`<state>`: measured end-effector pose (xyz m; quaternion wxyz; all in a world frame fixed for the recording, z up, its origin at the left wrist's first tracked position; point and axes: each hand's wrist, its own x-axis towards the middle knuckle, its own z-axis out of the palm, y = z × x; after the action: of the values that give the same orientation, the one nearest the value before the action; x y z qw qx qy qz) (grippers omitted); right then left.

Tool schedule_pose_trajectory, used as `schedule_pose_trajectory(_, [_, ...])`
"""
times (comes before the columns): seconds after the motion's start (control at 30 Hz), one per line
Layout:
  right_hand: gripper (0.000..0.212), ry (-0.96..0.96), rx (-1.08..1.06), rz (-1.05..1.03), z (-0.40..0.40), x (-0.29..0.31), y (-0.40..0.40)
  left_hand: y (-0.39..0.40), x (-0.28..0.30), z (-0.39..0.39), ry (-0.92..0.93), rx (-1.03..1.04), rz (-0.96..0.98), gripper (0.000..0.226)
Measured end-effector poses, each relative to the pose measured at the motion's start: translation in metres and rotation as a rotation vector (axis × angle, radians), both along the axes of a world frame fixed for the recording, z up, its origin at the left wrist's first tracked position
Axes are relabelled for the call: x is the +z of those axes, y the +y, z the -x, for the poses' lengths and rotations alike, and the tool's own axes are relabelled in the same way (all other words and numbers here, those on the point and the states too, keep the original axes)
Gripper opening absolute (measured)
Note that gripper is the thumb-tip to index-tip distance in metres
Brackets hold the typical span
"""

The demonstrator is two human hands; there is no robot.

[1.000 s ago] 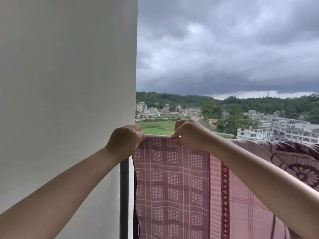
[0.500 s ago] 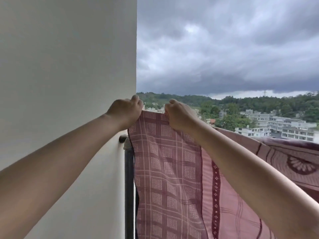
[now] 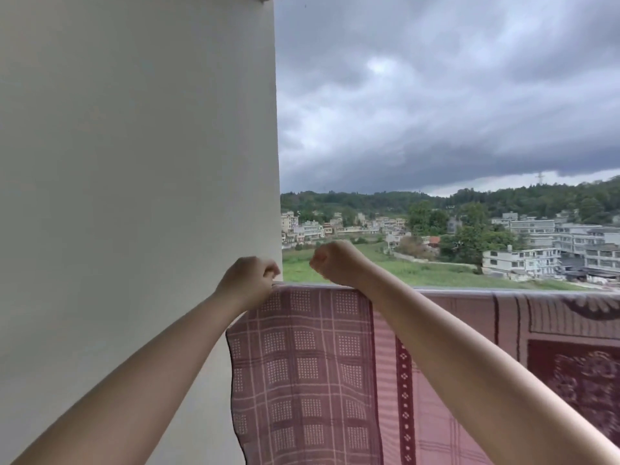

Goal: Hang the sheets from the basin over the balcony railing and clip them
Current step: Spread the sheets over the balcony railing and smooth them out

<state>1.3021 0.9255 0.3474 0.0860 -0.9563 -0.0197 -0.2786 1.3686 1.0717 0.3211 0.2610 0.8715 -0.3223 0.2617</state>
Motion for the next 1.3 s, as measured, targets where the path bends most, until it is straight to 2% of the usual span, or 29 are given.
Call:
schedule_pose_trajectory(0.07, [0.025, -0.202, 0.011, -0.083, 0.010, 0.000, -0.008, -0.010, -0.005, 0.025, -0.134, -0.056, 0.012, 0.025])
schedule_pose_trajectory(0.1, [0.024, -0.267, -0.004, -0.091, 0.019, 0.001, -0.015, -0.017, -0.010, 0.038, -0.196, -0.088, -0.048, 0.025])
schedule_pose_trajectory(0.17, [0.023, -0.265, -0.052, -0.058, 0.046, 0.001, -0.036, -0.036, -0.023, 0.062, -0.314, -0.114, -0.232, 0.030])
schedule_pose_trajectory(0.23, [0.023, -0.196, -0.151, 0.030, 0.081, -0.006, -0.064, -0.058, -0.034, 0.077, -0.389, -0.100, -0.335, 0.040])
schedule_pose_trajectory(0.3, [0.023, -0.165, -0.276, 0.115, 0.122, -0.019, -0.095, -0.080, -0.042, 0.089, -0.479, -0.112, -0.346, 0.045])
schedule_pose_trajectory(0.4, [0.028, -0.268, -0.463, 0.158, 0.189, -0.045, -0.142, -0.125, -0.055, 0.115, -0.646, -0.218, -0.322, 0.049])
schedule_pose_trajectory(0.47, [0.033, -0.333, -0.571, 0.189, 0.229, -0.064, -0.171, -0.157, -0.064, 0.137, -0.681, -0.271, -0.299, 0.047])
schedule_pose_trajectory(0.57, [0.040, -0.312, -0.672, 0.243, 0.291, -0.102, -0.219, -0.214, -0.086, 0.193, -0.598, -0.459, -0.302, 0.047])
schedule_pose_trajectory(0.67, [0.046, -0.139, -0.828, 0.118, 0.362, -0.145, -0.260, -0.277, -0.113, 0.250, -0.586, -0.558, -0.426, 0.053])
schedule_pose_trajectory(0.77, [0.047, 0.070, -0.996, -0.022, 0.442, -0.192, -0.301, -0.335, -0.144, 0.314, -0.486, -0.667, -0.490, 0.054])
schedule_pose_trajectory(0.9, [0.045, 0.227, -1.191, -0.150, 0.565, -0.248, -0.346, -0.408, -0.205, 0.408, -0.411, -0.820, -0.572, 0.053])
schedule_pose_trajectory(1.13, [0.041, 0.333, -1.386, -0.381, 0.766, -0.317, -0.415, -0.528, -0.298, 0.601, -0.135, -1.002, -0.719, 0.046])
schedule_pose_trajectory(1.3, [0.042, 0.343, -1.501, -0.551, 0.864, -0.342, -0.467, -0.610, -0.329, 0.694, -0.157, -1.068, -0.826, 0.043])
